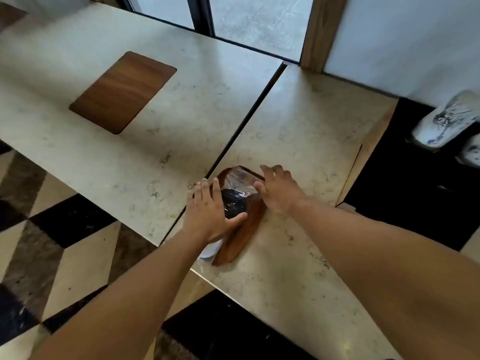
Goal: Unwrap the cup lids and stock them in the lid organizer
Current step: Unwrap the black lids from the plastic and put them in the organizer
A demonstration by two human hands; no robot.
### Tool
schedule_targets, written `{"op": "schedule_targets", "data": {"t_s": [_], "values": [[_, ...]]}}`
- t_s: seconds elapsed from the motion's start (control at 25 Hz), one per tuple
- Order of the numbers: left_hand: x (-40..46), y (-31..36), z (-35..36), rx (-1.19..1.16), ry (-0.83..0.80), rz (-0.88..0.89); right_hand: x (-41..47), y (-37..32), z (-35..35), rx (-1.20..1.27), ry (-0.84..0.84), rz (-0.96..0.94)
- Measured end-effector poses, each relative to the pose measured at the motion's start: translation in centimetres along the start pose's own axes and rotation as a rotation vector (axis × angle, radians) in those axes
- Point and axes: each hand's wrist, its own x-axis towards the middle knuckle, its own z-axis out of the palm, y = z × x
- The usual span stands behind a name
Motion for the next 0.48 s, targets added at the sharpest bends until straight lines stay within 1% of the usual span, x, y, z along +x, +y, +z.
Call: {"op": "schedule_targets", "data": {"t_s": [0.08,0.2,0.36,0.48], "values": [[-0.6,-0.1,0.9,0.036,-0.013,-0.013,0.4,0.1,0.6,0.077,-0.014,0.032],[-1.4,-0.6,2.8,0.061,0.033,-0.028,1.2,0.4,1.7,0.083,-0.041,0.03],[-1.9,-0.2,4.3,0.033,0.034,-0.076,2.2,0.4,2.6,0.192,-0.063,0.062],[-2.0,0.1,4.9,-0.02,0.033,-0.095,3.0,0.7,3.0,0.286,-0.039,0.125]]}}
